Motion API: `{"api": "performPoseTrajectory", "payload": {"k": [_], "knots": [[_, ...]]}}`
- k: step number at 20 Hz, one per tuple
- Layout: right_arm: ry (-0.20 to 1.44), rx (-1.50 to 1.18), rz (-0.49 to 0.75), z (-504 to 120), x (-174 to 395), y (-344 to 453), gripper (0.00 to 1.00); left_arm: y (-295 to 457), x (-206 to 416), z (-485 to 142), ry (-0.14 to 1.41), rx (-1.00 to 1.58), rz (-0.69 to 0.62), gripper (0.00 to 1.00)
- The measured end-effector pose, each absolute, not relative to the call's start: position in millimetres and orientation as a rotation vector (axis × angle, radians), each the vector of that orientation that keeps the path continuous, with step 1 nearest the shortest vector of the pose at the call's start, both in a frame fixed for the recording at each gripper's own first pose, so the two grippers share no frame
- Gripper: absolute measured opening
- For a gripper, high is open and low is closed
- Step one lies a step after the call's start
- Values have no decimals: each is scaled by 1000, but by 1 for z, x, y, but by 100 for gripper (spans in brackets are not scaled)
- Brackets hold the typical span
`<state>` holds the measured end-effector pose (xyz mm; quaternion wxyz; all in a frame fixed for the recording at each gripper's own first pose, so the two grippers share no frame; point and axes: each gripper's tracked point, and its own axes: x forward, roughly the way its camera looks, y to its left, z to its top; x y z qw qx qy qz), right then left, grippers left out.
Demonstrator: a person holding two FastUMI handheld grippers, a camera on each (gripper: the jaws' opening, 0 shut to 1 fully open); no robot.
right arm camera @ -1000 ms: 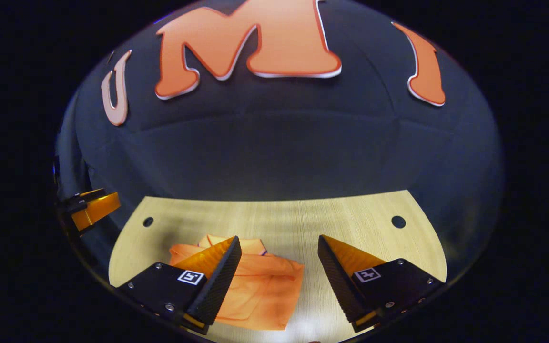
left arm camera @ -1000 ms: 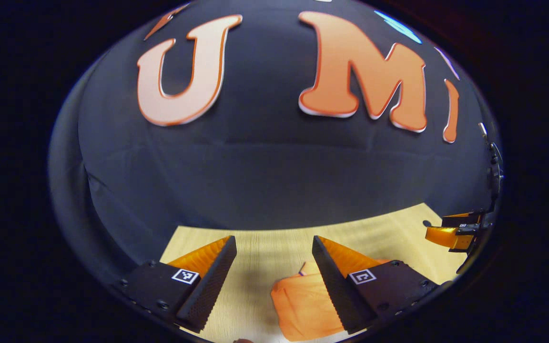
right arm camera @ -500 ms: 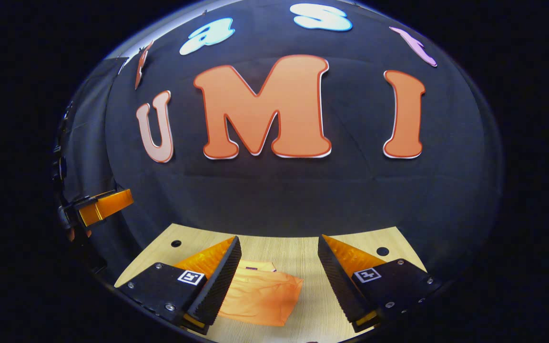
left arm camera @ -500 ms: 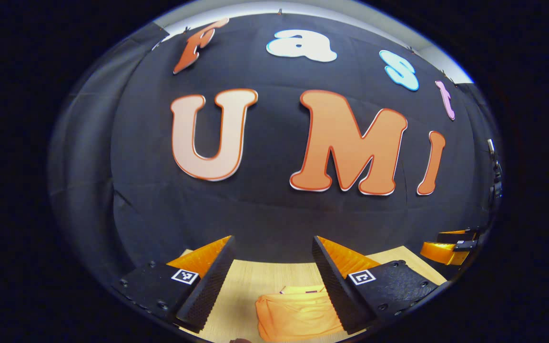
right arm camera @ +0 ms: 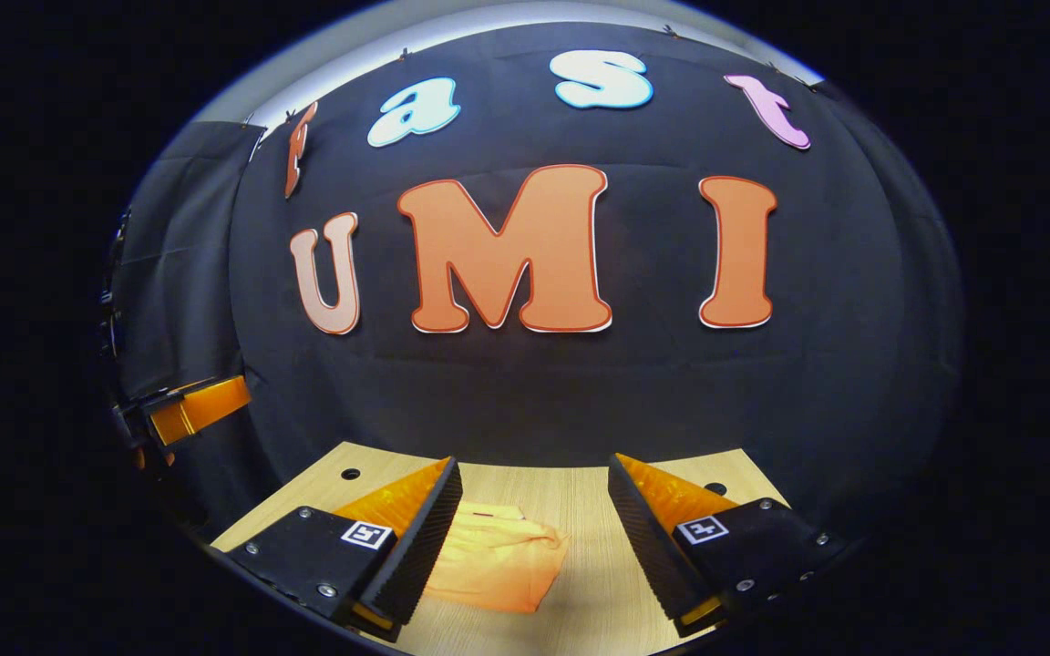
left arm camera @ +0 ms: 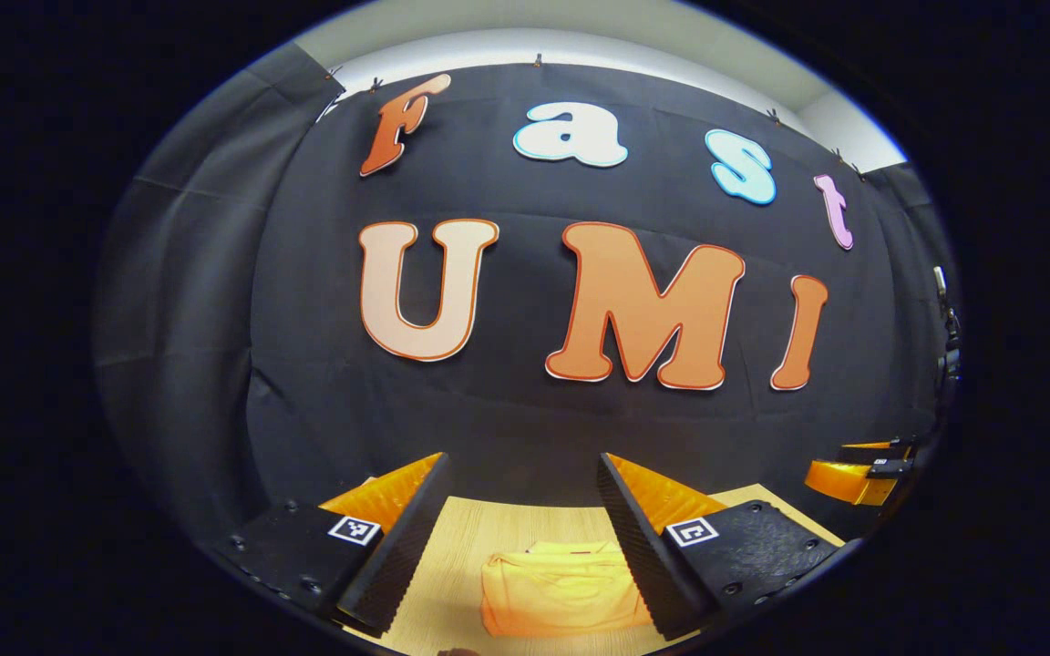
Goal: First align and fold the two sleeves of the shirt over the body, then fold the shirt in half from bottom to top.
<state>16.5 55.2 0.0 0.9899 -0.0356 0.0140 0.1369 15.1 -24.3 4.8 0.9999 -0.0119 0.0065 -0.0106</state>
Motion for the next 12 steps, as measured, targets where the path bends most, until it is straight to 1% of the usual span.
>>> {"api": "performPoseTrajectory", "payload": {"k": [5, 12], "knots": [[45, -44, 266, -10, 2, 53, 98, -27, 3, 7, 16, -21, -39, 98], [46, -36, 233, -16, -14, 61, 98, -10, -4, 7, 27, -15, -38, 98]]}}
